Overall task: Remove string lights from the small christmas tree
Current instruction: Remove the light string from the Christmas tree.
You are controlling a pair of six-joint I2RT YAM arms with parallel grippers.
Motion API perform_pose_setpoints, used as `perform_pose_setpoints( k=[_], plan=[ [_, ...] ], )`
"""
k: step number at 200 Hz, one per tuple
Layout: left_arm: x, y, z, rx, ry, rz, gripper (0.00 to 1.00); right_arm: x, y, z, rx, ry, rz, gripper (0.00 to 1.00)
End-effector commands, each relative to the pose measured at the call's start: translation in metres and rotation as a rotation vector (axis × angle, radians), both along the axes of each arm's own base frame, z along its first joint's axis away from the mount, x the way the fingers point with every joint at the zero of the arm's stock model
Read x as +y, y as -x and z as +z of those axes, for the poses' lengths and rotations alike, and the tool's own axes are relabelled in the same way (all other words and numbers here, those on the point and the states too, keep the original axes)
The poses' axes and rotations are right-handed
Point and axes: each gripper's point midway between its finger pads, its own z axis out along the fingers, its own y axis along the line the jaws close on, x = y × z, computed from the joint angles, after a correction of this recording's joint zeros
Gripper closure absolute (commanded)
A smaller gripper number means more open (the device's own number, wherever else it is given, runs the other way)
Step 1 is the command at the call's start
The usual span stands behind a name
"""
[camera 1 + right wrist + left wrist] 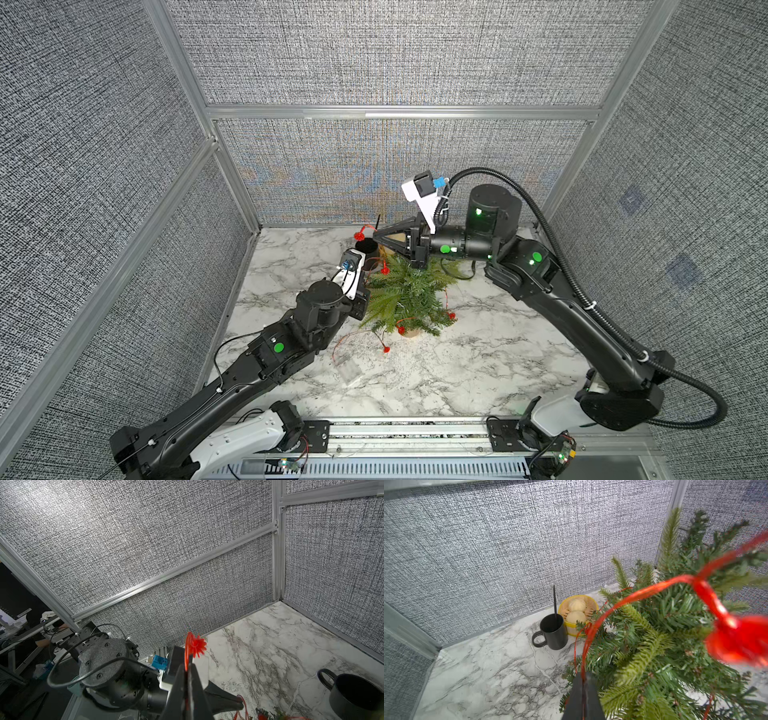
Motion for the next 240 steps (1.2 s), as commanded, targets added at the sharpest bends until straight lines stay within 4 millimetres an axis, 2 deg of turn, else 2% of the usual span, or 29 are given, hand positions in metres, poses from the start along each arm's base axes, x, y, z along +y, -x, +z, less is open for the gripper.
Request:
perform_pose_setpoints(
  k=[1,116,148,176,211,240],
  plan=[
    [0.004,-0.005,0.012,-0.041,-0.012,0.031,1.0,-0.005,0.002,0.009,-0.033,-0.029,-0.012,1.0],
    [0.019,-0.029,0.051,-0.139,-0.025,0.106,1.0,-0.029,0.017,-0.03,0.018,0.016,-0.053,1.0],
    [0.022,-0.038,0.066,-0.165,-0.024,0.113,1.0,-0.026,0.024,-0.044,0.036,0.038,-0.001,1.0],
    [0.021,-0.042,0.077,-0.186,-0.028,0.11,1.0,-0.022,0.04,-0.055,0.044,0.051,0.097,1.0],
    [0.022,-0.048,0.08,-0.196,-0.024,0.131,1.0,-0.019,0.045,-0.074,0.053,0.1,0.136,1.0],
    [0.028,-0.051,0.085,-0.21,-0.015,0.161,1.0,-0.011,0.06,-0.09,0.032,0.164,0.196,1.0]
  ],
)
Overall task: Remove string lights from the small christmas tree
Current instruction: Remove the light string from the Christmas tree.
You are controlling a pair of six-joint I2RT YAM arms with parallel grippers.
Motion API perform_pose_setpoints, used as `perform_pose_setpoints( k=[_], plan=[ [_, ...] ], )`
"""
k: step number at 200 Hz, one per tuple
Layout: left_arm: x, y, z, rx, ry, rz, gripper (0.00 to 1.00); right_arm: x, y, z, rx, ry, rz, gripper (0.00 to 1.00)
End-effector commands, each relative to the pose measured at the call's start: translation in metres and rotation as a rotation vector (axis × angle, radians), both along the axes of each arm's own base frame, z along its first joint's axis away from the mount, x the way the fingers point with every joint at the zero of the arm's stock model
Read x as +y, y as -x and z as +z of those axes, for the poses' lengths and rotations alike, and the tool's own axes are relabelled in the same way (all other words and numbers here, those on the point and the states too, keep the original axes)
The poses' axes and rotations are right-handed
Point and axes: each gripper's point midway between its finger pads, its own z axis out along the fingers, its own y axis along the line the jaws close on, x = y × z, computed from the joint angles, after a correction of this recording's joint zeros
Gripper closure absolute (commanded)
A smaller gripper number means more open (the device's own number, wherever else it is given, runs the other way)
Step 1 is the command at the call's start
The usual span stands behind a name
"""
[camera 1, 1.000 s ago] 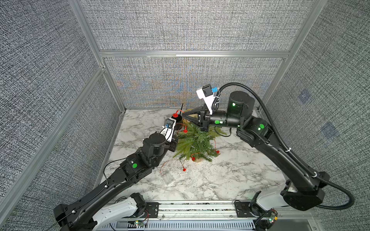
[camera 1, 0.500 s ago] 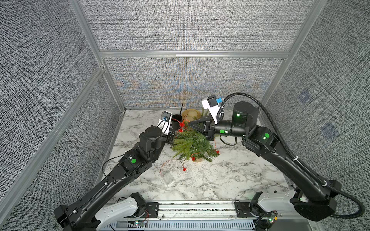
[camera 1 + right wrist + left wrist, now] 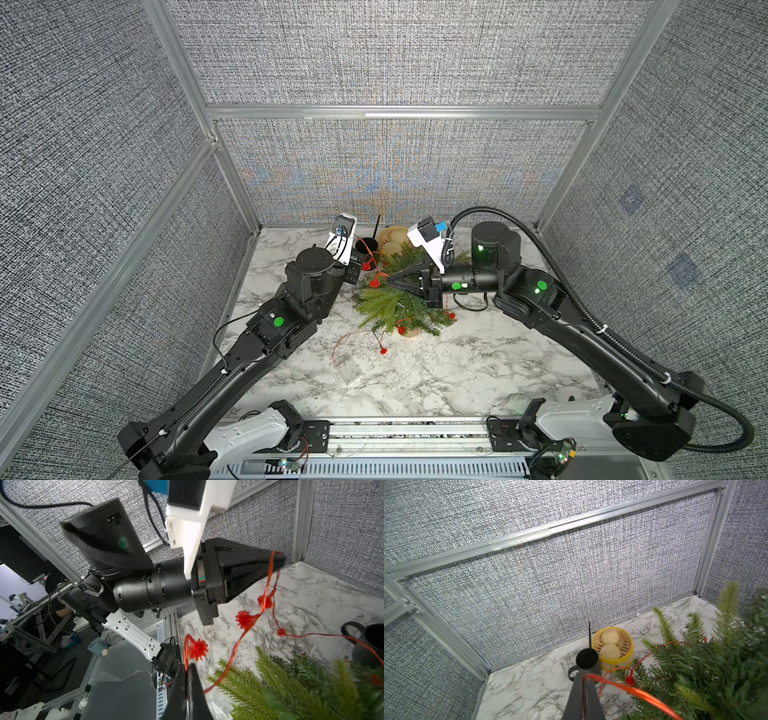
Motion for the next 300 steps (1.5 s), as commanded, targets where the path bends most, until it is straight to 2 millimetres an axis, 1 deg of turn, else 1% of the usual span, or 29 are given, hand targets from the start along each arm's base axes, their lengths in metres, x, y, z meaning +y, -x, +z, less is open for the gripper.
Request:
perform_pose_setpoints(
  k=[1,19,34,49,70,92,102,138,155,191,222,263,282,300],
  plan=[
    [0.006,-0.002,0.016,-0.048,0.033,0.027,1.0,0.005,0.016,-0.01,-0.033,0.042,0.078,1.0],
    [0.009,-0.003,0.016,-0.051,0.04,0.034,1.0,0.01,0.022,-0.016,-0.048,0.074,0.101,1.0],
    [0.01,-0.003,0.016,-0.052,0.041,0.038,1.0,0.012,0.025,-0.022,-0.054,0.093,0.118,0.95],
    [0.011,-0.003,0.016,-0.051,0.042,0.039,1.0,0.013,0.024,-0.028,-0.052,0.113,0.125,0.84],
    [0.015,-0.004,0.014,-0.05,0.036,0.055,1.0,0.014,0.022,-0.035,-0.049,0.138,0.119,0.72],
    [0.02,-0.004,0.012,-0.048,0.032,0.068,1.0,0.013,0.022,-0.035,-0.052,0.145,0.119,0.6],
    [0.022,-0.003,0.011,-0.047,0.032,0.073,1.0,0.013,0.022,-0.035,-0.055,0.148,0.119,0.57],
    [0.027,-0.001,0.011,-0.048,0.024,0.081,1.0,0.011,0.02,-0.032,-0.065,0.155,0.105,0.52],
    [0.032,0.0,0.012,-0.052,0.018,0.093,1.0,0.01,0.018,-0.029,-0.069,0.16,0.09,0.47],
    [0.036,0.003,0.014,-0.053,-0.002,0.093,1.0,0.001,0.018,-0.014,-0.096,0.148,0.052,0.37],
    [0.038,0.005,0.013,-0.051,-0.018,0.094,1.0,-0.007,0.015,-0.006,-0.12,0.156,0.004,0.29],
    [0.035,0.018,0.012,-0.018,-0.011,0.024,1.0,-0.011,0.007,-0.006,-0.135,0.177,-0.039,0.28],
    [0.034,0.03,0.011,0.013,-0.009,-0.026,1.0,-0.012,0.003,-0.007,-0.135,0.182,-0.055,0.28],
    [0.034,0.042,0.015,0.016,0.011,-0.067,1.0,-0.013,-0.002,-0.01,-0.13,0.19,-0.072,0.28]
  ],
)
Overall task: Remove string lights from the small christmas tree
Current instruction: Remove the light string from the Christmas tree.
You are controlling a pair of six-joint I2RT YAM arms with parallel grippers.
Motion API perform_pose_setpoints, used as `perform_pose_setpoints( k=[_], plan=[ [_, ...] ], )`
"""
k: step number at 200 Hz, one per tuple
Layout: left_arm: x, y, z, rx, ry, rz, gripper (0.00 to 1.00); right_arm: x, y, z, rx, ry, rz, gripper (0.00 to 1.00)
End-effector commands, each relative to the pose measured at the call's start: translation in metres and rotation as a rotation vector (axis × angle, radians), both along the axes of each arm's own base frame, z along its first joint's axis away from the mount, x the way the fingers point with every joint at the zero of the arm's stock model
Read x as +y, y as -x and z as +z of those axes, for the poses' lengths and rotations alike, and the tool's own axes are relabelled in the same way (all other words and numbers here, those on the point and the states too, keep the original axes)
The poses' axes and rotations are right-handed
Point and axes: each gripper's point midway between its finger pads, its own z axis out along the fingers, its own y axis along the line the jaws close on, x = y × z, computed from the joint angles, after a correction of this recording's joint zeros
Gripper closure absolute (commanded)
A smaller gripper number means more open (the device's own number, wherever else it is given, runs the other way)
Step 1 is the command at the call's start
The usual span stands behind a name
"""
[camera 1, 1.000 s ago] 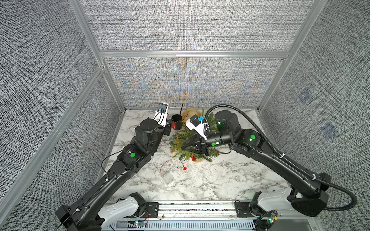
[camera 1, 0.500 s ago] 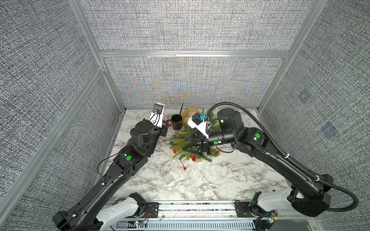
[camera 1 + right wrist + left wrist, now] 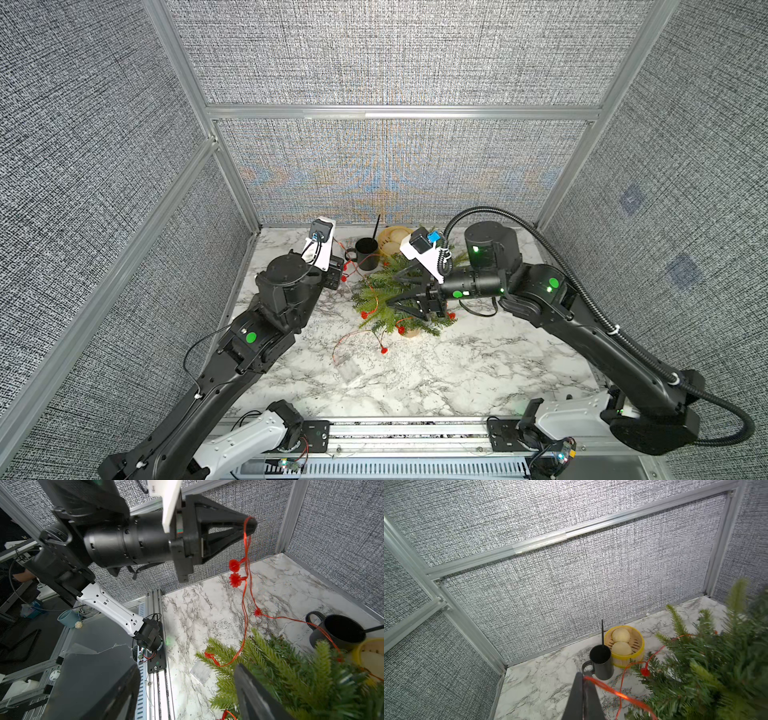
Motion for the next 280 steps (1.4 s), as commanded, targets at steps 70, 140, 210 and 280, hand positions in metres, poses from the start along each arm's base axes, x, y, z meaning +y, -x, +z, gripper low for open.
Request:
perform_pose_setpoints(
  k=[70,140,210,280],
  plan=[
    [-0.02,0.031,0.001,0.049,-0.007,-0.216,1.0,-0.003,-0.028,0.0,-0.005,-0.008,-0.09,0.28],
    [0.001,0.005,-0.005,0.035,-0.132,-0.035,1.0,-0.011,-0.039,0.017,-0.023,-0.052,-0.128,0.28],
    [0.023,-0.027,0.0,0.077,-0.112,0.078,1.0,-0.022,-0.049,0.027,-0.039,-0.071,-0.166,0.28],
    [0.034,-0.022,-0.003,0.086,-0.185,0.089,1.0,-0.035,-0.06,0.03,-0.044,-0.076,-0.204,0.28]
  ],
)
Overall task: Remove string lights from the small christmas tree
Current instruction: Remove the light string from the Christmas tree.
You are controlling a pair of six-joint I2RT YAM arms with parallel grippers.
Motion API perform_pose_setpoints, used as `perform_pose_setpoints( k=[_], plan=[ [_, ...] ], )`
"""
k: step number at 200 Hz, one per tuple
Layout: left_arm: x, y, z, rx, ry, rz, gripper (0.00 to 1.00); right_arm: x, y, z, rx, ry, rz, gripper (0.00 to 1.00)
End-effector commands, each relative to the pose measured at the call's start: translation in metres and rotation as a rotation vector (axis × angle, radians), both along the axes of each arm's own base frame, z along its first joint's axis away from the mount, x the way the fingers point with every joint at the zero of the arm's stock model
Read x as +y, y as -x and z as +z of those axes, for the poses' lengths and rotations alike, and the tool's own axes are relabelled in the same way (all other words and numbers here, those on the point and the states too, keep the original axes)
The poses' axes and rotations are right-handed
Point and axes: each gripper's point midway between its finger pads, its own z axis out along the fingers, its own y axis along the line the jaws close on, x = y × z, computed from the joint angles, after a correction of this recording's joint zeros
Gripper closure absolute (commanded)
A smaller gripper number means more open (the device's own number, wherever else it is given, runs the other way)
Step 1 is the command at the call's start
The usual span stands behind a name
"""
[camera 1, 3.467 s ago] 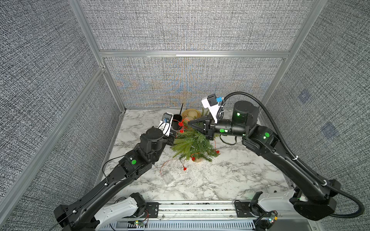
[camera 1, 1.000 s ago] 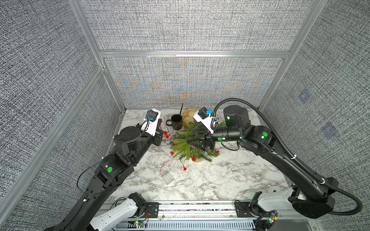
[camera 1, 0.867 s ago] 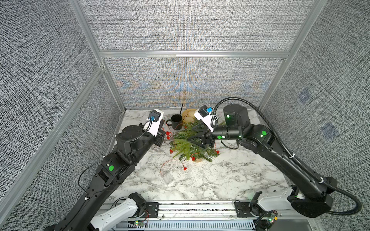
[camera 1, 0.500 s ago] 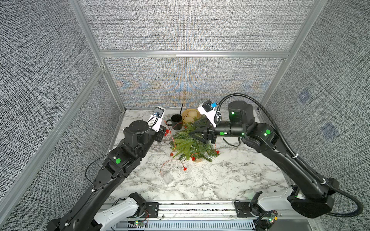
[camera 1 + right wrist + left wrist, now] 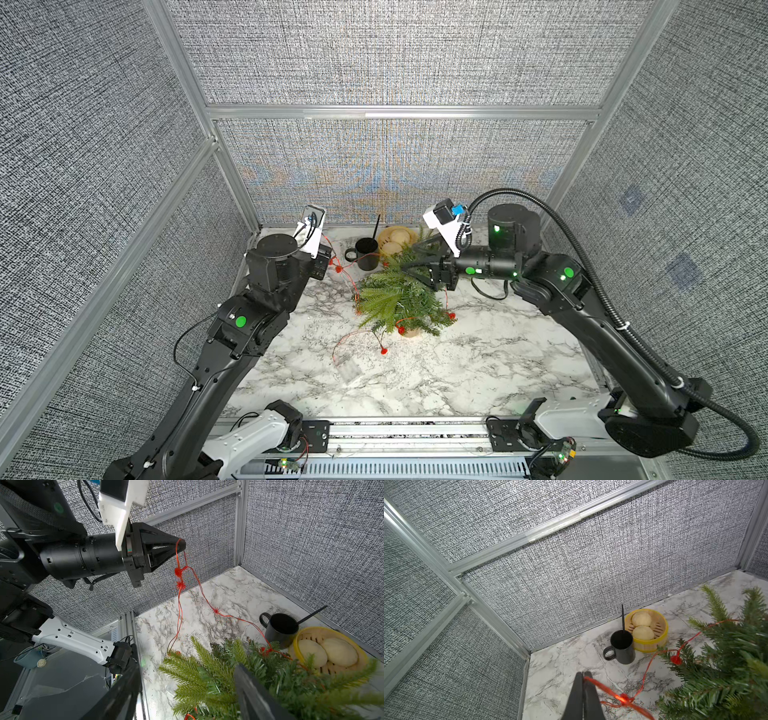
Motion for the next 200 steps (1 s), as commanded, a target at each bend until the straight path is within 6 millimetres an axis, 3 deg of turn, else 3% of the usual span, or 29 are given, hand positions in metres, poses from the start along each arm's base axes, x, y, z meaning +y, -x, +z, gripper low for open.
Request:
perform_pose_setpoints(
  k=[1,44,91,141,200],
  plan=[
    [0.003,0.003,-0.006,0.021,-0.051,-0.004,1.0,-0.002,-0.002,0.006,-0.009,-0.017,-0.003,0.28],
    [0.0,0.021,-0.026,0.079,-0.103,-0.082,1.0,-0.004,-0.008,0.004,0.003,-0.019,-0.009,0.28],
    [-0.001,0.042,-0.031,0.061,-0.121,-0.164,1.0,-0.004,-0.014,0.001,0.021,-0.022,-0.007,0.28],
    [0.002,0.052,-0.034,0.053,-0.18,-0.196,1.0,-0.007,-0.019,-0.002,0.037,-0.015,-0.021,0.28],
    [0.011,0.056,-0.065,0.172,-0.278,-0.186,1.0,-0.011,-0.023,-0.004,0.048,-0.02,-0.027,0.28]
  ],
)
